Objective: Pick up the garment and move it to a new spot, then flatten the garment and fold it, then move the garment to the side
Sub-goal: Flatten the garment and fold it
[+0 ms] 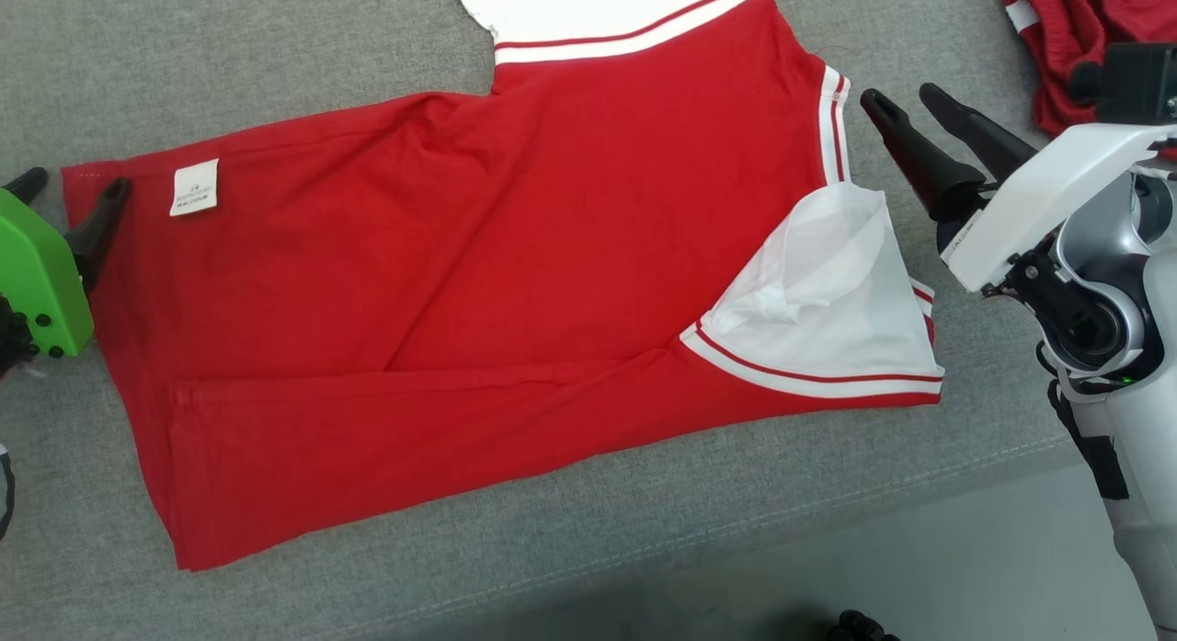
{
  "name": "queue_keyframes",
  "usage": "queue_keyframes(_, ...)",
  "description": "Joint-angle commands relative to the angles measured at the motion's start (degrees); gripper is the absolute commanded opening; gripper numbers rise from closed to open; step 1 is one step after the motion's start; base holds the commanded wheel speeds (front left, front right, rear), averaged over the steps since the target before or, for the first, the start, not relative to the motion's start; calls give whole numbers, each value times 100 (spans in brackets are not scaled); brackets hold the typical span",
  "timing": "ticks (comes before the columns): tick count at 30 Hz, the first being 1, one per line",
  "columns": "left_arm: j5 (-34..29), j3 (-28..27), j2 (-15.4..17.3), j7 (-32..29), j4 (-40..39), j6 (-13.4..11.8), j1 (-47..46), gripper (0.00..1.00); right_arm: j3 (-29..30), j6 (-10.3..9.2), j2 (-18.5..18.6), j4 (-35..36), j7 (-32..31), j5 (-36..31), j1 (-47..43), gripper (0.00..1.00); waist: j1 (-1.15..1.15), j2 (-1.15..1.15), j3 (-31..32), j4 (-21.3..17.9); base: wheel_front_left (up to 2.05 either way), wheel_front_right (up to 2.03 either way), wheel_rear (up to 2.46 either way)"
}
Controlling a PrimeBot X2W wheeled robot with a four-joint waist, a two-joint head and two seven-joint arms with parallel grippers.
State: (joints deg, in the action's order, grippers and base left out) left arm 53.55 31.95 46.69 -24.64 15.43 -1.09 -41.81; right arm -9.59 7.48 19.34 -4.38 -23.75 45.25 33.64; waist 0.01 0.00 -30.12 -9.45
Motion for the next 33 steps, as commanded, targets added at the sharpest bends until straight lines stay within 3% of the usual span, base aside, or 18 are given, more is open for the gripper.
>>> queue_keyframes(1,-19,14,55,-25,4,-25,-16,100,-22,2,33,-18,45,40,84,100,-1,0,-41,-1,0,0,0)
queue_keyframes(8,-92,102,36,-65,45,-51,-38,100,-159,2,70,-107,121,114,220,100,-1,0,-95,-7,0,0,0)
queue_keyframes(10,-97,117,3,-31,68,-18,-46,80,-195,2,72,-139,121,113,230,100,-1,0,-81,-6,0,0,0)
queue_keyframes(12,-108,136,-42,11,92,8,-58,50,-234,2,87,-163,130,103,262,100,-1,0,-55,1,0,0,0)
queue_keyframes(18,-173,232,-191,165,114,102,-45,1,-328,2,179,-306,74,26,452,100,-1,0,94,132,0,0,0)
queue_keyframes(25,-227,238,-447,551,43,128,-38,0,-449,2,301,-672,-138,-144,1001,100,-1,0,198,408,0,0,0)
queue_keyframes(33,-336,354,-855,872,-157,175,-246,0,-743,1,255,-1656,-571,-545,2307,100,-1,0,9,955,0,0,0)
